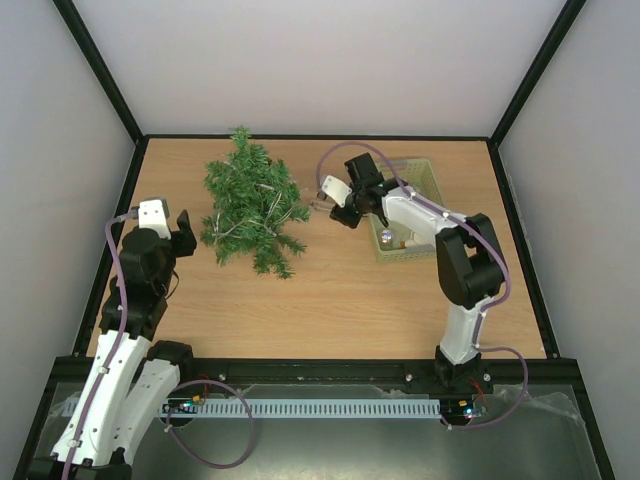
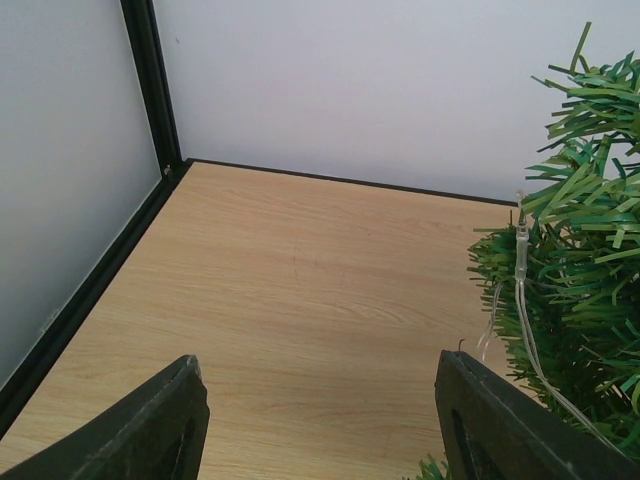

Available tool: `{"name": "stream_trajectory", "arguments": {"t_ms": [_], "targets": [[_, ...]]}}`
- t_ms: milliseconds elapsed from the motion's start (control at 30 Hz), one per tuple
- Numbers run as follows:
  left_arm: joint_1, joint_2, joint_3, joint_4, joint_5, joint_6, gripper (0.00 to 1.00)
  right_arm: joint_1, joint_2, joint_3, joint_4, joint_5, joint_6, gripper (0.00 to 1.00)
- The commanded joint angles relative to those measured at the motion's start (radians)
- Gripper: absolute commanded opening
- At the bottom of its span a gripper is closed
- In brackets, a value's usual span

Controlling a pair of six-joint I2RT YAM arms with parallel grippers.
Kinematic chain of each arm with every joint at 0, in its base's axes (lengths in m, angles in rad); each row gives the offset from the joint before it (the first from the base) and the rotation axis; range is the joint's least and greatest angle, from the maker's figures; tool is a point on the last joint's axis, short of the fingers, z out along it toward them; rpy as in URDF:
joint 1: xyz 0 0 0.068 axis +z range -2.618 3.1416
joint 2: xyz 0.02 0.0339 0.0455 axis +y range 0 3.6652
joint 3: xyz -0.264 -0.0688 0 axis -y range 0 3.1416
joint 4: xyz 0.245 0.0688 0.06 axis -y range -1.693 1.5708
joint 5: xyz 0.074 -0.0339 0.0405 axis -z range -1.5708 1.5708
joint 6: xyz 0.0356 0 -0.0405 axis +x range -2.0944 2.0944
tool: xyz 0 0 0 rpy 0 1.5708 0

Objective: Decorate the small christmas tree
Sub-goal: Wrap the decoration item around the Christmas tree.

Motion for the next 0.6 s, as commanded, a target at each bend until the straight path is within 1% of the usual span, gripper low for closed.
{"name": "stream_trajectory", "arguments": {"t_ms": [0,133,400,567], "targets": [[-0.004,-0.009,-0.006,0.022,-0.002,0.001,0.64,-0.004,-0.111,-0.066,0.077,0.097,0.151,0.35],[-0.004,-0.009,0.006,0.013,0.019,-0.023,0.63,-0.004,-0.211,-0.141,0.103,0.089,0.245,0.35],[-0.003,0.011,0.047,-0.020,0.073,-0.126,0.56,0.003,-0.454,-0.285,0.078,0.056,0.364,0.34],[-0.001,0.027,0.089,-0.032,0.093,-0.149,0.56,0.069,-0.605,-0.365,0.043,0.036,0.433,0.34]]}}
